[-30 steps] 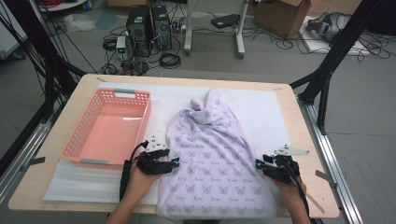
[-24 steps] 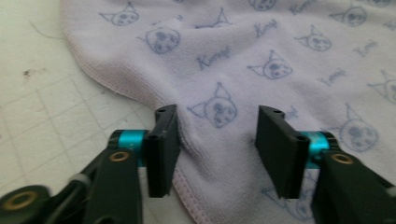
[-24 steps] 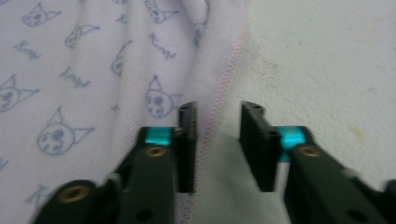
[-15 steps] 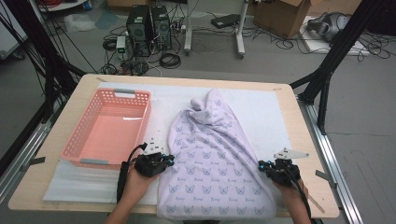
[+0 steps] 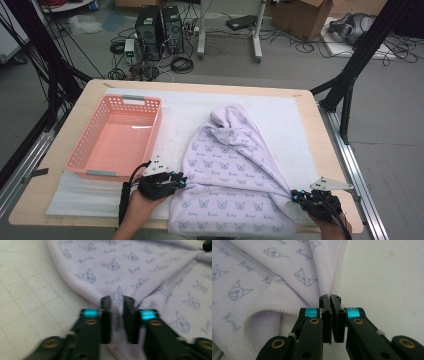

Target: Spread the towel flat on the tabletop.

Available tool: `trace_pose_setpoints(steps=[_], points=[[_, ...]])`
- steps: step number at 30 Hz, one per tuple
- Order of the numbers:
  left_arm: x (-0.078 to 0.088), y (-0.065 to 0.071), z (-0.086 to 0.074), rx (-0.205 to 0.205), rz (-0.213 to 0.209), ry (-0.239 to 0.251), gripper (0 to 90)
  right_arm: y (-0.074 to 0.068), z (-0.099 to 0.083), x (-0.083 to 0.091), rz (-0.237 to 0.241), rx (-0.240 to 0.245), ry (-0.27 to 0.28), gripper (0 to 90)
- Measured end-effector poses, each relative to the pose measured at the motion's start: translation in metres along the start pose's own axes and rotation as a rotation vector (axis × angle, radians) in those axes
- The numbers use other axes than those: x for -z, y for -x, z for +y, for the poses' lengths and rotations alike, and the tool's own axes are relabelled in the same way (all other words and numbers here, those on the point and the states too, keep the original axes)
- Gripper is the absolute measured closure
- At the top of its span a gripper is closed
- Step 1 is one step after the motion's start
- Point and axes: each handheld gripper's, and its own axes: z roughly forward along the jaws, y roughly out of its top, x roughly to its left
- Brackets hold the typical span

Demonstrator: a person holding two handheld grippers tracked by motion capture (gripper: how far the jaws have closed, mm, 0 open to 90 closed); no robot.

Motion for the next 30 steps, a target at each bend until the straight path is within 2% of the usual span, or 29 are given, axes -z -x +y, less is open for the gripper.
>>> trace_pose_setpoints(steps=[1, 2, 4, 8, 11, 13, 17, 19, 20, 21, 22, 23, 27, 29, 30], points=[[-0.001, 0.0, 0.001, 0.004, 0.002, 0.002, 55.3, 0.0, 0.001, 0.0, 0.008, -0.001, 0.004, 82.7], [-0.002, 0.0, 0.003, 0.0, 0.008, 0.01, 52.5, 0.0, 0.003, -0.001, -0.001, 0.003, 0.012, 70.7], [-0.004, -0.001, 0.007, 0.005, 0.017, 0.028, 48.1, 0.001, 0.008, -0.003, -0.024, 0.004, 0.053, 60.4], [-0.012, -0.007, 0.015, 0.005, 0.03, 0.049, 43.7, 0.009, 0.022, -0.013, -0.03, -0.036, 0.148, 54.5], [-0.024, -0.015, 0.022, 0.014, 0.031, 0.03, 42.5, 0.011, 0.034, -0.028, -0.036, -0.028, 0.153, 53.8], [-0.032, -0.019, 0.026, 0.018, 0.051, 0.012, 42.2, 0.013, 0.043, -0.04, -0.036, -0.026, 0.138, 54.1], [-0.043, -0.021, 0.033, -0.003, 0.109, -0.006, 42.0, 0.017, 0.057, -0.063, -0.038, -0.035, 0.107, 56.7], [-0.046, -0.023, 0.033, -0.013, 0.137, -0.009, 42.0, 0.015, 0.059, -0.074, -0.047, -0.017, 0.067, 60.2], [-0.048, -0.023, 0.032, -0.015, 0.153, -0.013, 42.0, 0.014, 0.06, -0.075, -0.056, -0.012, 0.083, 64.5], [-0.049, -0.025, 0.031, -0.019, 0.163, -0.028, 42.4, 0.014, 0.059, -0.076, -0.05, -0.014, 0.082, 67.4], [-0.05, -0.027, 0.031, -0.016, 0.174, -0.039, 42.4, 0.015, 0.058, -0.075, -0.04, -0.008, 0.087, 81.5], [-0.051, -0.028, 0.03, -0.006, 0.181, -0.042, 42.4, 0.016, 0.057, -0.073, -0.008, -0.004, 0.083, 86.2], [-0.049, -0.028, 0.031, -0.003, 0.186, -0.034, 42.3, 0.015, 0.052, -0.059, -0.058, 0.028, 0.037, 87.3], [-0.049, -0.029, 0.031, -0.002, 0.178, -0.033, 42.3, 0.018, 0.043, -0.047, -0.086, 0.029, 0.023, 87.3], [-0.05, -0.029, 0.031, 0.001, 0.177, -0.032, 42.3, 0.02, 0.037, -0.041, -0.086, 0.021, 0.018, 87.3]])
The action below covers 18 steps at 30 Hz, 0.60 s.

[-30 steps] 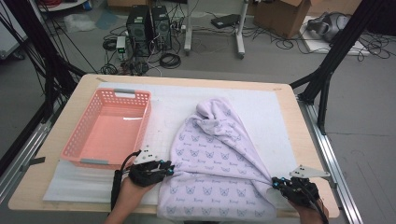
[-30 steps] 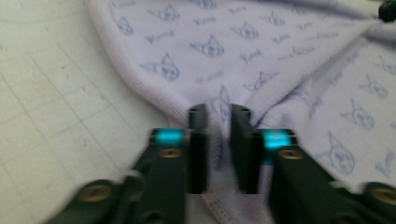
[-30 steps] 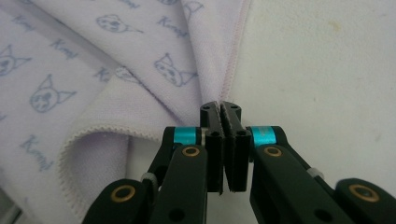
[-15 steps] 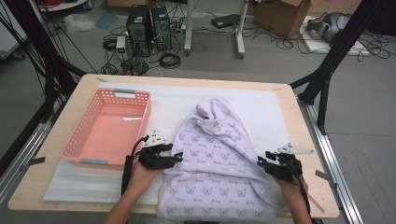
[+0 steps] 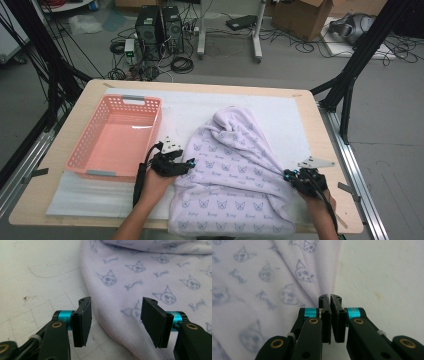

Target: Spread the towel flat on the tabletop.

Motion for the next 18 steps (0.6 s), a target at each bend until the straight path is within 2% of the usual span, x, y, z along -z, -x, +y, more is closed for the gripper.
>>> trace_pose_setpoints(steps=[3, 5, 8, 10, 12, 13, 15, 16, 17, 18], points=[[-0.003, 0.0, 0.0, 0.011, 0.006, -0.007, 42.3, 0.003, -0.012, 0.015, -0.002, -0.006, -0.015, 87.1], [-0.003, -0.001, 0.001, 0.021, 0.01, -0.008, 42.7, 0.002, -0.017, 0.02, 0.034, -0.007, -0.002, 84.4], [-0.005, -0.003, 0.002, 0.033, 0.01, -0.028, 43.1, 0.003, -0.017, 0.019, 0.036, -0.04, 0.056, 68.9], [-0.008, 0.0, 0.003, 0.014, 0.017, -0.041, 42.7, 0.003, -0.014, 0.016, 0.029, -0.063, 0.095, 64.5], [-0.011, 0.004, 0.006, -0.025, 0.039, -0.06, 43.8, 0.003, -0.009, 0.013, 0.014, -0.073, 0.112, 63.9], [-0.012, 0.006, 0.006, -0.05, 0.047, -0.063, 46.6, 0.002, -0.006, 0.011, 0.011, -0.074, 0.118, 63.9], [-0.012, 0.007, 0.007, -0.052, 0.028, -0.062, 60.4, 0.0, -0.003, 0.008, 0.014, -0.063, 0.125, 63.9], [-0.011, 0.007, 0.007, -0.062, 0.023, -0.063, 64.5, -0.001, -0.002, 0.006, 0.014, -0.056, 0.126, 64.1], [-0.01, 0.008, 0.006, -0.05, -0.011, -0.065, 78.1, -0.003, -0.001, 0.005, 0.015, -0.054, 0.124, 64.3], [-0.01, 0.01, 0.006, -0.056, 0.007, -0.068, 84.8, -0.003, -0.001, 0.004, 0.018, -0.05, 0.121, 64.5]])
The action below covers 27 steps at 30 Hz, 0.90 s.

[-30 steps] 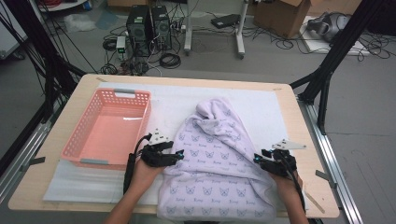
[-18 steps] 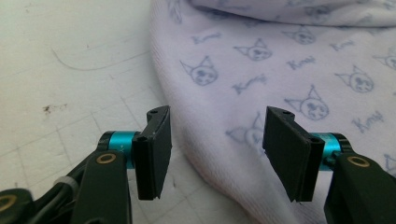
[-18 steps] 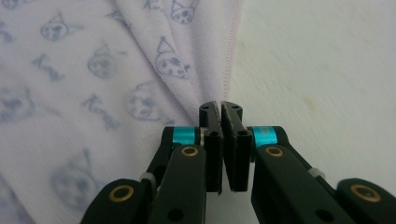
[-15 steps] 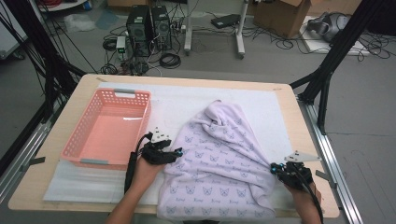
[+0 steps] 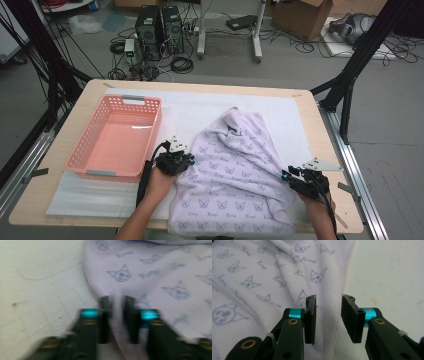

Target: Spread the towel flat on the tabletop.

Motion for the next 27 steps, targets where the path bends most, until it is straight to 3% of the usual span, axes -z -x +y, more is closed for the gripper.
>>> trace_pose_setpoints(steps=[1, 3, 5, 7, 11, 15, 17, 18, 19, 21, 24, 27], points=[[0.001, 0.002, 0.0, -0.013, 0.014, -0.001, 85.2, 0.0, 0.0, 0.0, 0.001, 0.004, 0.001, 64.8], [0.005, 0.006, -0.004, 0.004, 0.015, 0.006, 85.7, 0.001, -0.001, 0.001, -0.002, 0.002, 0.001, 64.7], [0.01, 0.008, -0.009, 0.029, -0.012, 0.014, 85.8, 0.003, -0.002, 0.003, -0.007, -0.01, 0.008, 61.2], [0.016, 0.008, -0.014, 0.038, -0.039, 0.017, 85.8, 0.005, 0.0, 0.003, -0.021, -0.04, 0.025, 51.9], [0.029, 0.012, -0.024, 0.068, -0.055, 0.057, 85.7, 0.003, 0.008, -0.007, -0.013, -0.052, 0.032, 50.1], [0.031, 0.016, -0.027, 0.072, -0.052, 0.062, 85.6, 0.001, 0.022, -0.032, -0.049, 0.006, -0.042, 59.2], [0.032, 0.016, -0.029, 0.079, -0.055, 0.066, 85.4, 0.0, 0.024, -0.044, -0.063, 0.0, -0.084, 62.0], [0.033, 0.015, -0.029, 0.083, -0.052, 0.069, 85.1, 0.0, 0.024, -0.045, -0.069, 0.007, -0.072, 63.5], [0.033, 0.015, -0.03, 0.086, -0.051, 0.075, 85.0, 0.0, 0.024, -0.045, -0.068, 0.009, -0.073, 66.7], [0.034, 0.016, -0.031, 0.08, -0.05, 0.076, 85.0, 0.0, 0.023, -0.04, -0.064, 0.035, -0.082, 85.2], [0.037, 0.02, -0.033, 0.071, -0.065, 0.071, 85.3, 0.004, 0.021, -0.031, -0.052, 0.059, -0.111, 87.4], [0.043, 0.026, -0.037, 0.076, -0.072, 0.065, 85.3, 0.006, 0.016, -0.016, -0.113, 0.08, -0.162, 87.4]])
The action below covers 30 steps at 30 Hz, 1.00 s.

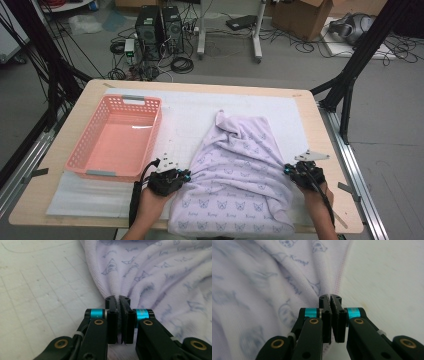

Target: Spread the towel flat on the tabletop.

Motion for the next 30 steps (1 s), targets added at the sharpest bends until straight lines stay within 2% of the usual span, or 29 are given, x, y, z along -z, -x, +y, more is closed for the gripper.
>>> trace_pose_setpoints(steps=[3, 5, 7, 10, 12, 14, 18, 20, 22, 24, 27, 28, 29, 30], points=[[0.005, 0.005, -0.002, 0.006, -0.021, -0.001, 84.5, 0.007, -0.013, 0.017, -0.004, -0.024, -0.042, 87.3], [0.003, 0.007, 0.0, 0.01, -0.034, 0.008, 77.7, 0.009, -0.018, 0.024, 0.002, -0.029, -0.048, 86.0], [0.0, 0.006, 0.004, 0.012, -0.05, 0.017, 62.4, 0.01, -0.019, 0.027, 0.014, -0.026, -0.008, 76.9], [-0.004, 0.004, 0.011, -0.005, -0.052, 0.043, 52.0, 0.014, -0.018, 0.027, 0.04, -0.055, 0.075, 60.9], [-0.004, 0.001, 0.013, 0.002, -0.062, 0.069, 48.8, 0.018, -0.016, 0.024, 0.054, -0.071, 0.12, 56.6], [-0.004, -0.004, 0.015, 0.01, -0.056, 0.076, 47.9, 0.022, -0.012, 0.017, 0.066, -0.091, 0.152, 56.2], [-0.007, -0.015, 0.018, 0.03, -0.044, 0.088, 46.7, 0.031, 0.003, -0.005, 0.094, -0.118, 0.16, 54.8], [-0.009, -0.018, 0.02, 0.037, -0.041, 0.097, 45.6, 0.035, 0.014, -0.018, 0.097, -0.126, 0.145, 52.5], [-0.011, -0.022, 0.022, 0.044, -0.045, 0.094, 44.3, 0.035, 0.024, -0.03, 0.114, -0.116, 0.12, 53.5], [-0.015, -0.024, 0.023, 0.056, -0.039, 0.097, 43.5, 0.035, 0.033, -0.04, 0.1, -0.111, 0.119, 53.2], [-0.018, -0.027, 0.024, 0.058, -0.026, 0.088, 43.3, 0.033, 0.039, -0.054, 0.084, -0.139, 0.084, 54.9], [-0.018, -0.027, 0.024, 0.059, -0.023, 0.089, 43.3, 0.032, 0.04, -0.055, 0.083, -0.145, 0.09, 62.9], [-0.019, -0.027, 0.025, 0.063, -0.02, 0.09, 43.3, 0.031, 0.04, -0.055, 0.104, -0.158, 0.086, 67.1], [-0.019, -0.027, 0.026, 0.059, -0.02, 0.091, 43.3, 0.031, 0.039, -0.054, 0.111, -0.143, 0.082, 77.8]])
